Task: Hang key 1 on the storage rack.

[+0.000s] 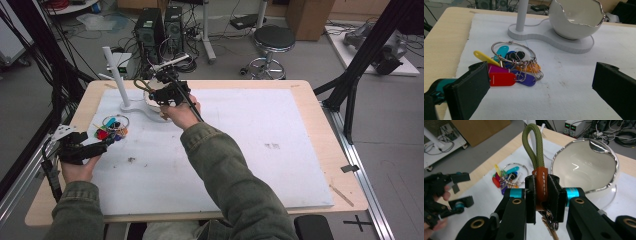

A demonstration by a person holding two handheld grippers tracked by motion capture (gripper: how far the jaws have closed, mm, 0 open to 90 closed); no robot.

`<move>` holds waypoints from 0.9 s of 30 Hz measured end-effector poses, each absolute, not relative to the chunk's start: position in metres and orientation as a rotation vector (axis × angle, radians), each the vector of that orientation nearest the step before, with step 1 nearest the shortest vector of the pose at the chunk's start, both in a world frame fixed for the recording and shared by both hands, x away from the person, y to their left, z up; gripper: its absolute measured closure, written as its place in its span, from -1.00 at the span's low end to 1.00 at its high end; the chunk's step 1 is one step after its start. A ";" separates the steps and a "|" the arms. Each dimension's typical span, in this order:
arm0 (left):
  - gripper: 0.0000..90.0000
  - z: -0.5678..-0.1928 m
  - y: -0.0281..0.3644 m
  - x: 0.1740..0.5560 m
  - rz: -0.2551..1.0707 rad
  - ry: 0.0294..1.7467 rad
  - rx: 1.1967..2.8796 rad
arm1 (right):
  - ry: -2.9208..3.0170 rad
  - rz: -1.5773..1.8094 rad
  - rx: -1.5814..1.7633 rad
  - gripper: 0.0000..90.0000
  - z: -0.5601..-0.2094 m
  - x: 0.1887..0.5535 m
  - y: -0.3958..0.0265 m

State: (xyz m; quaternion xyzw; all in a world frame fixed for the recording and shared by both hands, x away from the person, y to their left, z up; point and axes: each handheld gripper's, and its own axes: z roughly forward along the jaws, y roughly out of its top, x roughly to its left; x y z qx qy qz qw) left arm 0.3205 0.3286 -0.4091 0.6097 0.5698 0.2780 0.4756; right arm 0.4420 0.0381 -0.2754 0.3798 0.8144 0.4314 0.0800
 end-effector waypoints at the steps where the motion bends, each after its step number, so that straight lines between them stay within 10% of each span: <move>1: -0.96 -0.409 0.329 0.321 0.679 1.393 1.490 | 2.434 1.293 1.139 0.73 -0.274 0.443 0.040; 27: -0.96 -0.410 0.332 0.323 0.664 1.401 1.455 | 2.456 1.287 1.055 0.73 -0.246 0.463 0.102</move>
